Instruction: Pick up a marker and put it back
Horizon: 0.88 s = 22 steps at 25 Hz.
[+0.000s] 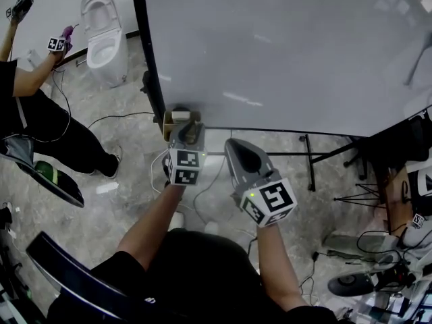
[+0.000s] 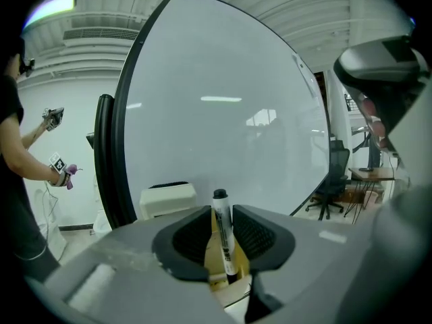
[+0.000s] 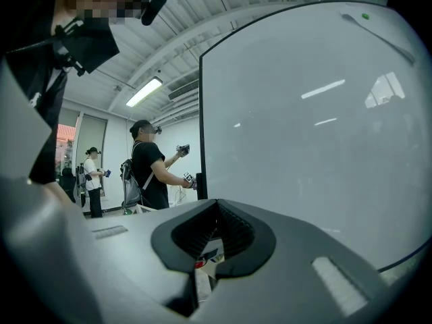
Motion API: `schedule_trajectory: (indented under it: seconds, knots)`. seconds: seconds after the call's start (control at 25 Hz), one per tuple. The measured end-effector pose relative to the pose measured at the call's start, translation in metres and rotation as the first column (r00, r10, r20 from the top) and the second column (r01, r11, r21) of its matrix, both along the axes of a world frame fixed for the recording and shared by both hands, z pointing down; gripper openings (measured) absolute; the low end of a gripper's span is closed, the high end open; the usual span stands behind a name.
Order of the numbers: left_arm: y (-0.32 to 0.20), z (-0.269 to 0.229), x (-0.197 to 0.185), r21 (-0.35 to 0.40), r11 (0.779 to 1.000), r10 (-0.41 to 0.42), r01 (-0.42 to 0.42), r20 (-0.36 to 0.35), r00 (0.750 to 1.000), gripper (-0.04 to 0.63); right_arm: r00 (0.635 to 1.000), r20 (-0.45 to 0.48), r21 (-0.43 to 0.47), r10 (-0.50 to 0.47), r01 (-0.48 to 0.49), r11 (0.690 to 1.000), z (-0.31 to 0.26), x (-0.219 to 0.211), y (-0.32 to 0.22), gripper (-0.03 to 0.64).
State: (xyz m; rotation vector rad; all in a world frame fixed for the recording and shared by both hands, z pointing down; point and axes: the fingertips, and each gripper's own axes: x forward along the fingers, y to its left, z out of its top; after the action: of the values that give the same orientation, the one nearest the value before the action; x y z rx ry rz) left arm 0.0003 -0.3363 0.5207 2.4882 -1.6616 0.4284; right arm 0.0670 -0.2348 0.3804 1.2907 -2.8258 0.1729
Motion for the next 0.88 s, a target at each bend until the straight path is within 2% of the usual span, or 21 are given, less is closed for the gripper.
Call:
schedule_trajectory:
  seconds: [0.24,0.88]
  knots:
    - [0.002,-0.012,-0.001,0.027,0.999,0.018,-0.018,0.022,1.000,0.072,1.000,0.000,-0.002,0.000,0.000,1.000,0.000,-0.002,-0.003,0.009]
    - [0.035,-0.041,-0.020,0.107,0.993,0.057,-0.053,-0.027,0.998,0.071,1.000,0.016,0.040,-0.024,0.023,0.999,-0.017,-0.024,0.005,0.008]
